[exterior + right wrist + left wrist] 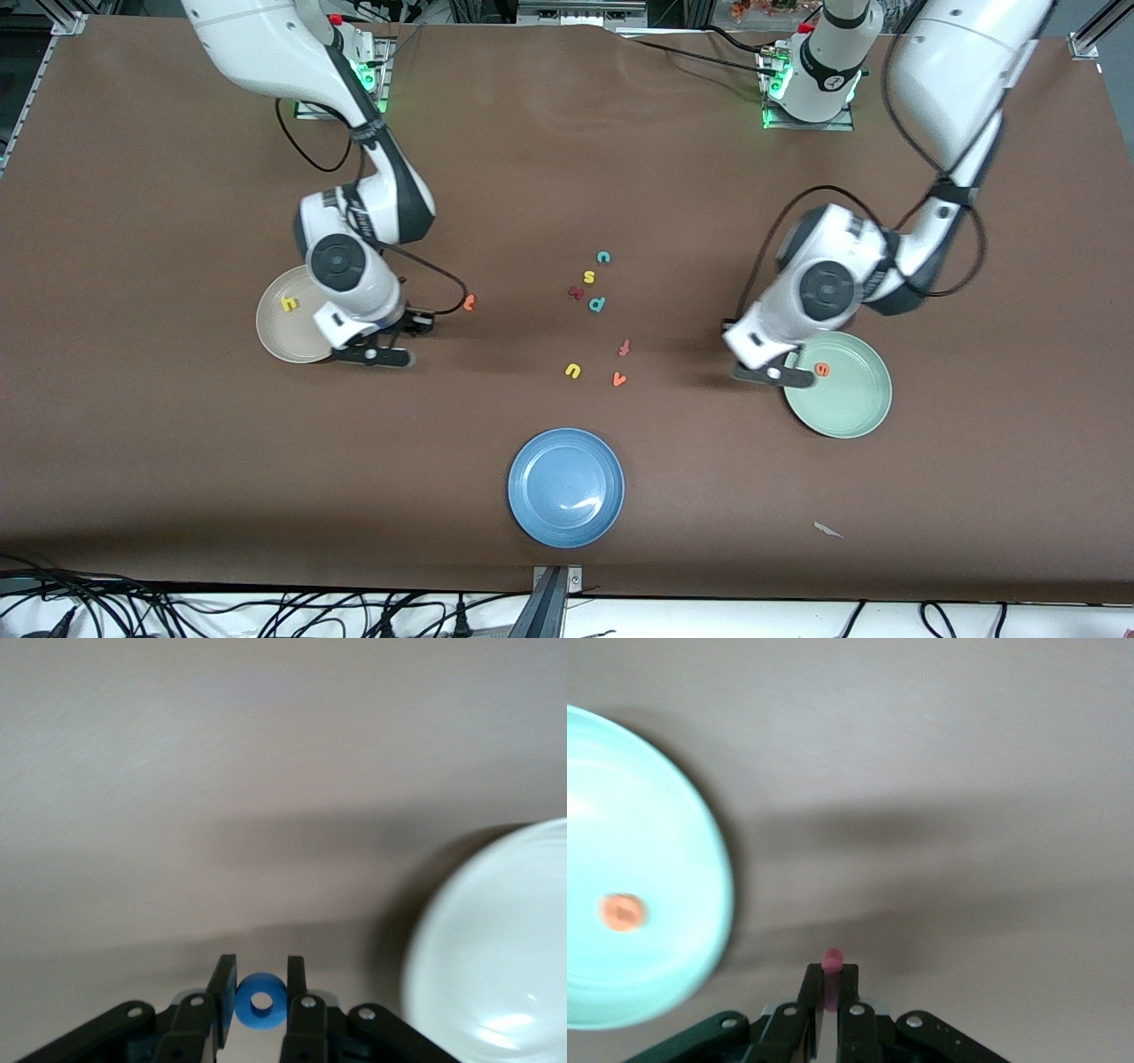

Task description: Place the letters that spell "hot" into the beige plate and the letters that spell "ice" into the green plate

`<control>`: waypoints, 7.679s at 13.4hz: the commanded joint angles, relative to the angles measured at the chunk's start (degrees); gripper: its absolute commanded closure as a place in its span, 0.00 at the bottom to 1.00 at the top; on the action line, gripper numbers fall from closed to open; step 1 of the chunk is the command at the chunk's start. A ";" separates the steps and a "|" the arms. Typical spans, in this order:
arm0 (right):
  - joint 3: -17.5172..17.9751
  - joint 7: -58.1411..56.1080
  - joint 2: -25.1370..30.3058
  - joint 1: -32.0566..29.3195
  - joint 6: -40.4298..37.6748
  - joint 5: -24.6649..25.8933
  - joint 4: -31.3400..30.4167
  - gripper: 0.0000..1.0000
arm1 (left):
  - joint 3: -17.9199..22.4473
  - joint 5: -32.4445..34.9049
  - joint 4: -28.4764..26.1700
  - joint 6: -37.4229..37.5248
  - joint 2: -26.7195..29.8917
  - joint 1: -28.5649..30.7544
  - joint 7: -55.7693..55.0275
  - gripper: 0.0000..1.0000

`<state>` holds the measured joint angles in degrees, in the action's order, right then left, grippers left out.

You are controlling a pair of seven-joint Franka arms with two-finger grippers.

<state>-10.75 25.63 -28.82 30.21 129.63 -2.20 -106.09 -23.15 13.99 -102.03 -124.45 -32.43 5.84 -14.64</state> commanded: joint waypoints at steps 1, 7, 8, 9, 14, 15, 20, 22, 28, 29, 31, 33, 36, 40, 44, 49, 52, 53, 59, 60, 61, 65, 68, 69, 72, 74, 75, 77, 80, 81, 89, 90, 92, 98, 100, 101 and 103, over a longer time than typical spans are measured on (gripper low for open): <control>-4.88 -4.25 3.33 0.11 -7.08 0.09 -0.88 0.89 | -0.49 1.92 1.56 0.79 -0.61 4.25 8.19 1.00; -15.26 -25.09 4.74 0.02 -1.96 -0.08 -10.34 0.89 | 0.82 7.46 6.40 0.00 -7.81 6.11 9.80 1.00; -15.53 -25.53 4.74 -0.07 1.47 -0.34 -13.24 0.89 | 0.82 6.76 6.40 0.00 -8.17 6.11 9.72 1.00; -15.45 -25.54 4.92 0.02 3.42 -0.52 -14.66 0.88 | 0.82 6.75 6.40 0.00 -8.43 5.85 9.72 1.00; -14.92 -25.01 4.57 -0.07 3.27 -5.70 -14.76 0.87 | 0.65 6.67 6.32 -2.38 -9.23 6.37 9.98 0.00; -14.92 -25.19 4.39 -0.07 3.27 -8.23 -14.68 0.86 | 0.47 6.67 6.40 -2.29 -8.79 6.29 9.80 0.00; -14.66 -23.27 4.74 1.16 1.61 -9.83 -13.10 0.04 | -5.05 4.03 6.32 3.68 -4.49 5.85 8.40 0.00; -11.69 -16.17 5.27 1.86 -1.91 -10.10 -10.47 0.04 | -9.96 3.85 5.61 8.77 -3.08 5.85 6.56 0.00; 0.63 7.12 4.92 2.74 3.16 -10.10 -8.52 0.05 | -22.36 4.73 -0.53 8.09 -2.72 5.41 -10.82 0.00; 1.42 10.64 3.70 3.79 4.92 -10.10 -8.52 0.05 | -23.51 4.82 -1.93 6.43 -2.63 4.19 -13.03 0.00; 1.69 16.80 1.41 6.86 9.05 -10.10 -8.52 0.05 | -23.61 4.82 -4.66 3.27 -2.63 -0.02 -18.29 0.00; 1.69 19.98 -0.35 8.63 12.30 -10.10 -8.52 0.05 | -23.61 6.56 -7.47 -0.94 -2.81 -3.54 -23.31 0.00; 1.69 20.43 -2.20 10.12 14.25 -10.10 -8.52 0.08 | -23.09 9.21 -10.73 -8.94 -5.00 -8.02 -30.78 0.01; 1.78 20.43 -2.55 11.27 14.25 -10.10 -8.61 0.21 | -21.41 19.12 -10.56 -11.16 -8.95 -11.73 -39.58 0.11; 1.78 20.34 -3.08 11.27 14.25 -10.10 -8.61 0.33 | -20.80 21.25 -10.04 -11.16 -9.40 -11.12 -39.15 0.18; 1.78 20.34 -3.43 11.27 14.34 -10.10 -8.52 0.55 | -19.39 23.54 -10.03 -13.88 -10.71 -11.12 -38.98 0.30; 1.78 20.34 -3.43 11.27 14.34 -10.10 -8.52 0.75 | -19.21 23.54 -10.30 -15.56 -10.98 -11.55 -39.76 0.30; 1.78 20.34 -3.52 11.27 14.34 -10.10 -8.61 0.80 | -19.21 23.54 -10.38 -15.56 -10.98 -11.56 -39.68 0.37; 1.17 19.99 -1.77 11.27 12.33 -10.10 -7.65 1.00 | -19.21 23.54 -10.21 -15.20 -10.55 -11.12 -39.86 0.99; 0.30 19.81 -0.54 11.10 9.79 -9.93 -7.12 1.00 | -19.30 23.54 -10.12 -14.86 -10.28 -10.86 -39.68 0.99; -1.37 19.64 0.69 11.18 6.03 -9.66 -5.81 1.00 | -19.39 23.45 -9.95 -13.46 -9.76 -10.77 -39.51 0.99; -8.83 13.35 4.56 11.18 -8.93 -7.47 -2.81 1.00 | -19.74 23.28 -9.59 -9.84 -7.03 -9.63 -38.89 0.99; -14.99 4.18 6.32 11.18 -14.74 -7.38 -3.95 1.00 | -19.83 23.19 -8.36 -7.39 -5.63 -6.74 -36.70 0.99; -16.40 3.21 6.85 11.27 -15.01 -7.29 -5.52 1.00 | -20.00 23.19 -8.28 -6.86 -4.58 -5.33 -35.21 0.98; -20.09 -2.49 7.55 11.18 -12.65 -7.29 -10.35 1.00 | -20.01 22.57 -7.05 -3.96 -2.55 -1.72 -30.11 0.98; -20.37 -3.56 8.78 11.27 -8.19 -7.38 -15.18 1.00 | -20.01 22.49 -5.30 -2.47 -1.93 1.61 -25.21 0.98; -20.37 -3.83 9.13 11.18 -4.59 -7.38 -17.55 1.00 | -20.01 22.49 -4.50 -2.37 -1.93 3.54 -22.57 0.98; -20.37 -4.01 9.05 11.27 0.96 -7.38 -21.25 1.00 | -19.57 23.27 -3.53 -2.37 -2.19 7.32 -16.34 0.98; -20.37 -4.09 8.61 11.18 1.42 -7.38 -21.53 0.71 | -18.60 23.45 -2.04 -2.81 -3.60 14.70 -1.75 0.98; -20.37 -4.18 8.70 11.18 1.33 -7.38 -21.53 0.39 | -17.47 23.54 -0.47 -2.99 -5.08 15.68 2.38 0.98; -21.85 -4.35 13.61 11.18 -6.20 -7.29 -15.05 0.01 | -8.41 26.08 6.83 -6.48 -11.32 15.51 11.82 0.98; -23.17 -5.49 13.97 11.18 -10.23 -7.29 -11.98 0.01 | -7.88 26.18 7.10 -7.98 -12.47 15.77 11.91 0.98; -25.63 -9.69 14.06 11.18 -19.37 -7.38 -4.87 0.01 | -7.70 25.48 7.11 -8.88 -12.83 16.04 12.26 0.87; -28.54 -15.96 13.97 11.01 -34.42 -7.38 12.81 0.01 | -8.31 24.95 7.19 -8.26 -11.25 16.22 12.00 0.00; -28.72 -15.96 13.71 10.57 -36.72 -7.38 16.16 0.00 | -9.10 21.71 7.19 -6.43 -8.89 16.30 12.09 0.00; -28.98 -15.78 13.71 10.57 -36.73 -7.38 16.52 0.00 | -9.37 20.48 7.19 -4.41 -6.70 16.13 12.00 0.00; -29.07 -15.87 13.88 10.57 -36.55 -7.29 16.87 0.00 | -10.24 17.93 7.37 -1.68 -2.92 16.13 11.91 0.00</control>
<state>-39.40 10.67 -14.26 41.03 94.43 -10.23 -90.87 -32.95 35.12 -93.82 -129.56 -40.79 22.21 -3.18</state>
